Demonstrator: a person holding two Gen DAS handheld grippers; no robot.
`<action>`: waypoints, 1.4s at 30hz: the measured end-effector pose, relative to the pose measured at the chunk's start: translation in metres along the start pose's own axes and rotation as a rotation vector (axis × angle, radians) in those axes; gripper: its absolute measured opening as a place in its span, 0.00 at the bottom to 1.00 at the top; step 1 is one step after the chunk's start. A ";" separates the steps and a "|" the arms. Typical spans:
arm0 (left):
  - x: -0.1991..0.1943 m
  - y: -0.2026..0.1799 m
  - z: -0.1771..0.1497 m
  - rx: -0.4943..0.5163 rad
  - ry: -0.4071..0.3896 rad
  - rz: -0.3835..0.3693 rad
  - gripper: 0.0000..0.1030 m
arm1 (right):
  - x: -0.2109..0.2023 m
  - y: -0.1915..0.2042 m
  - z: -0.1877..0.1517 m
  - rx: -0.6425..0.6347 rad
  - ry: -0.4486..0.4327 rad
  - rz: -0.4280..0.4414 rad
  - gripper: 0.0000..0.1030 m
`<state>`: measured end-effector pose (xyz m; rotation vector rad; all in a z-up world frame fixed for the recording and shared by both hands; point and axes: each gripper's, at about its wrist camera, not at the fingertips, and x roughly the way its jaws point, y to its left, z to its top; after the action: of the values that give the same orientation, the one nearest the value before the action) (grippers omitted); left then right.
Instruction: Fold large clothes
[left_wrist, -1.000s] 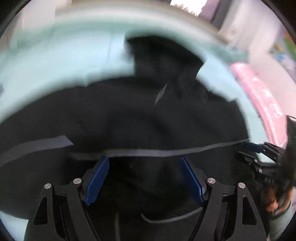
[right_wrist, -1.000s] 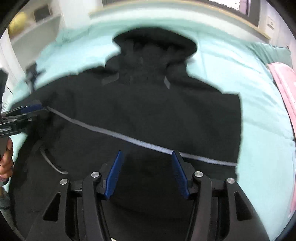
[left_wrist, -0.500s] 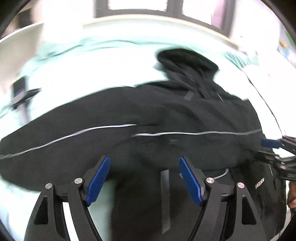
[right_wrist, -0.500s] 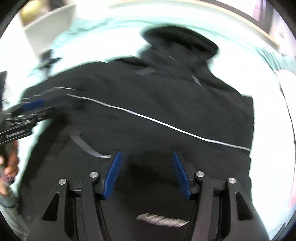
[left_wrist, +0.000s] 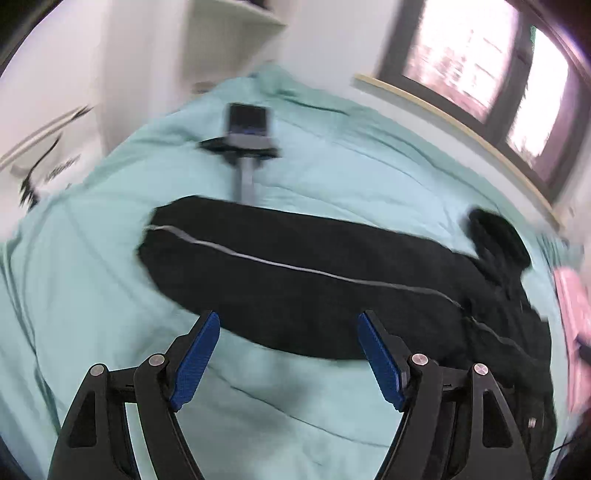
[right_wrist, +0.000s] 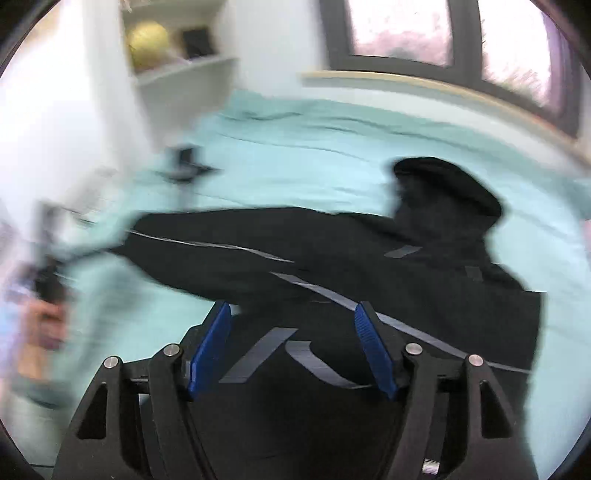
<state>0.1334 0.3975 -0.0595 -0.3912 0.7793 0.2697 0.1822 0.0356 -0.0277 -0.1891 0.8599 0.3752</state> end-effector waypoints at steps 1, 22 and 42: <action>0.004 0.013 0.002 -0.035 -0.003 -0.001 0.76 | 0.018 -0.010 -0.008 0.001 0.012 -0.053 0.69; 0.125 0.108 0.031 -0.332 -0.023 0.089 0.33 | 0.137 -0.097 -0.095 0.116 0.027 -0.223 0.83; 0.052 -0.279 -0.047 0.536 -0.094 -0.322 0.19 | 0.132 -0.096 -0.097 0.137 0.010 -0.187 0.87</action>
<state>0.2444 0.1324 -0.0605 0.0071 0.6539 -0.2223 0.2304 -0.0507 -0.1902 -0.1432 0.8669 0.1400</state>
